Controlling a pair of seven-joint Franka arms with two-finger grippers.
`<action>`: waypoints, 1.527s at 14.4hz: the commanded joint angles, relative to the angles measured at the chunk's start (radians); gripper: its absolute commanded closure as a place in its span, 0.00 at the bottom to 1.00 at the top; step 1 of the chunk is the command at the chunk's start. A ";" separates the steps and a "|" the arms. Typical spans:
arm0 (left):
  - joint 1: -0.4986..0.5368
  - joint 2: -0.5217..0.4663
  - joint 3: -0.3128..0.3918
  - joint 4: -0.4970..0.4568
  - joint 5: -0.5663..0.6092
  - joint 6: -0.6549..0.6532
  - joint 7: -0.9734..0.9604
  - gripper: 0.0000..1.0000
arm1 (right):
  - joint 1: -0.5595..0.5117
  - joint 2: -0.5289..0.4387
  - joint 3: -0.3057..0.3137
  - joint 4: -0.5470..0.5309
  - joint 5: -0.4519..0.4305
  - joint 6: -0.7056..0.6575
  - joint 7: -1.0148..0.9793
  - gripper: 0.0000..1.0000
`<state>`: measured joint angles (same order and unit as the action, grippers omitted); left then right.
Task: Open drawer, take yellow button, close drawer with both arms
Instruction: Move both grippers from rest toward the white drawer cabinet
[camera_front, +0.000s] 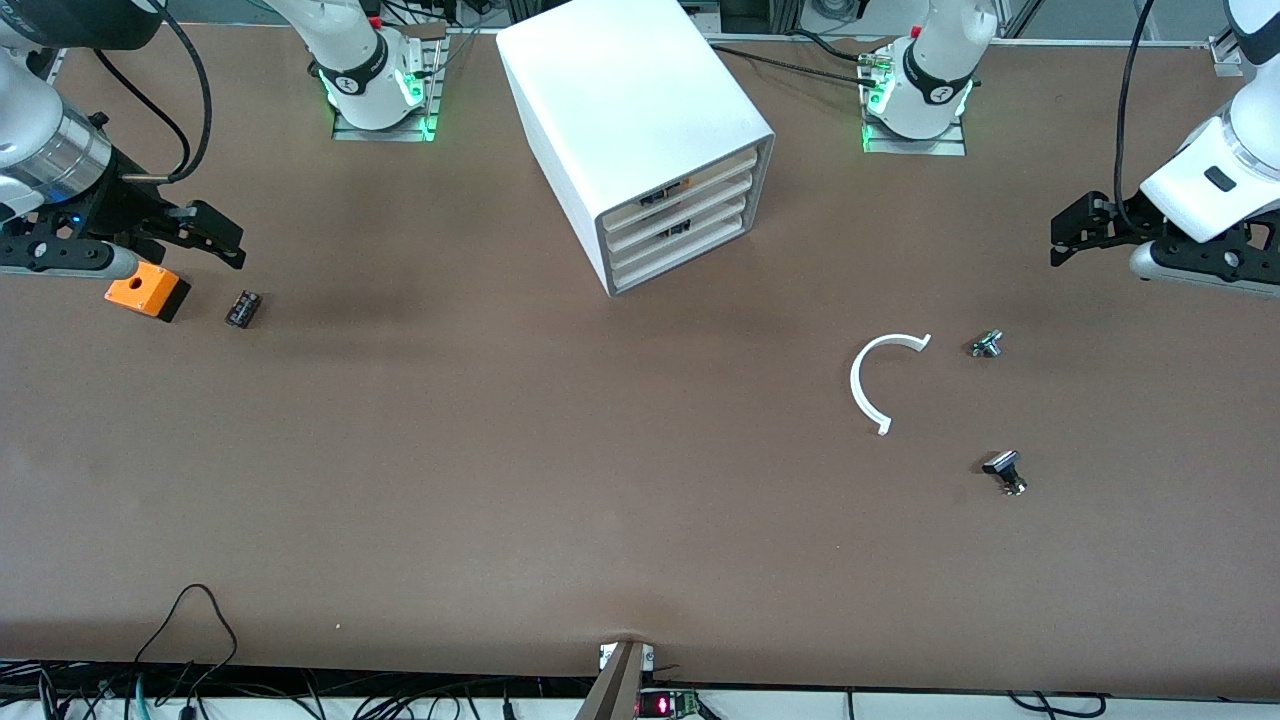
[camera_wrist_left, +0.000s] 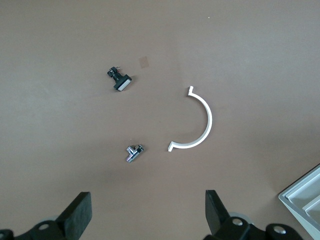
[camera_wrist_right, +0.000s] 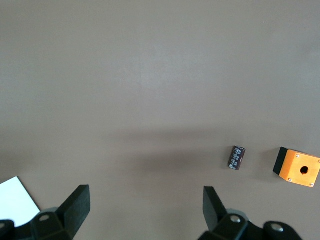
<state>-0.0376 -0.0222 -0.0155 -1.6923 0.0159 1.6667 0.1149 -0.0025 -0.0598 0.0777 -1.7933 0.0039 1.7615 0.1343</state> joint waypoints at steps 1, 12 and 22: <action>0.004 0.001 -0.001 0.019 -0.007 -0.022 -0.001 0.00 | -0.013 -0.017 0.007 0.009 0.010 -0.028 -0.012 0.00; 0.004 0.002 -0.001 0.019 -0.014 -0.022 0.002 0.00 | -0.010 0.073 0.016 0.034 -0.086 -0.048 -0.162 0.00; 0.007 0.002 0.002 0.019 -0.019 -0.022 0.094 0.00 | 0.029 0.228 0.017 0.189 0.004 -0.053 0.053 0.00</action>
<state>-0.0370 -0.0221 -0.0149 -1.6923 0.0159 1.6645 0.1812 0.0176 0.1345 0.0931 -1.6570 -0.0249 1.7346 0.1469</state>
